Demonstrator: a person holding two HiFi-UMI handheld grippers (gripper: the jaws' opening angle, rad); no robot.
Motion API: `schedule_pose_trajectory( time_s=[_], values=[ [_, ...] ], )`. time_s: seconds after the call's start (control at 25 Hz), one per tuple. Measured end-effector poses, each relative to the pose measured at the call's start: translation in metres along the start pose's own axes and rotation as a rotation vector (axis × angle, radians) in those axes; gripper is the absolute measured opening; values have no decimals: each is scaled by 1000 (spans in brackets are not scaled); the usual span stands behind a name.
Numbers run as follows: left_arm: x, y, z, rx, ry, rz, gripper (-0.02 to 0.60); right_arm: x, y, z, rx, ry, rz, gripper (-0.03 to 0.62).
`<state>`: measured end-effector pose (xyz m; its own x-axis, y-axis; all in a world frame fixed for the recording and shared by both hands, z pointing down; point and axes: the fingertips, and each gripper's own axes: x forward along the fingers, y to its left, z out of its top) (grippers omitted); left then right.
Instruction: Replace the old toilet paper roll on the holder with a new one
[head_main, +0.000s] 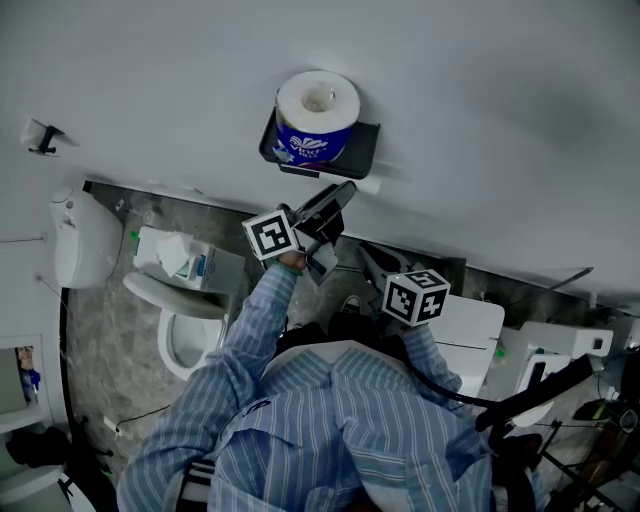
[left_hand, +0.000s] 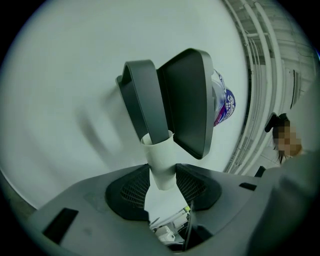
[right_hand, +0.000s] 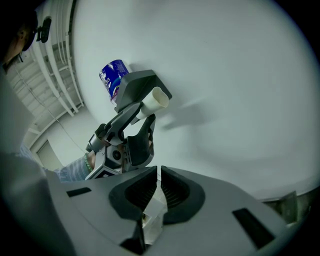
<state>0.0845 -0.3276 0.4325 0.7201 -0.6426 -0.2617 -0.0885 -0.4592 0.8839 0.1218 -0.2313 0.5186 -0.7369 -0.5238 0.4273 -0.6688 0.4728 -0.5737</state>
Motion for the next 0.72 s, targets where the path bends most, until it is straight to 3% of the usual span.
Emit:
schedule_pose_trajectory(
  time_s=[0.24,0.4,0.52,0.72],
  values=[
    [16,0,-27,-17,80,-13,166,-13,-7,-3,16,-21,-39,23],
    [24,-1,-40,12,126,-22,166,-23,-12,-2,31,-43,-64,23],
    [28,-2,-52,-23,142,-27,166,-30,-17,-6,41,-51,-77,23],
    [31,4,-64,46,177,-16,166,-42,-27,-11,52,-58,-101,23]
  ],
)
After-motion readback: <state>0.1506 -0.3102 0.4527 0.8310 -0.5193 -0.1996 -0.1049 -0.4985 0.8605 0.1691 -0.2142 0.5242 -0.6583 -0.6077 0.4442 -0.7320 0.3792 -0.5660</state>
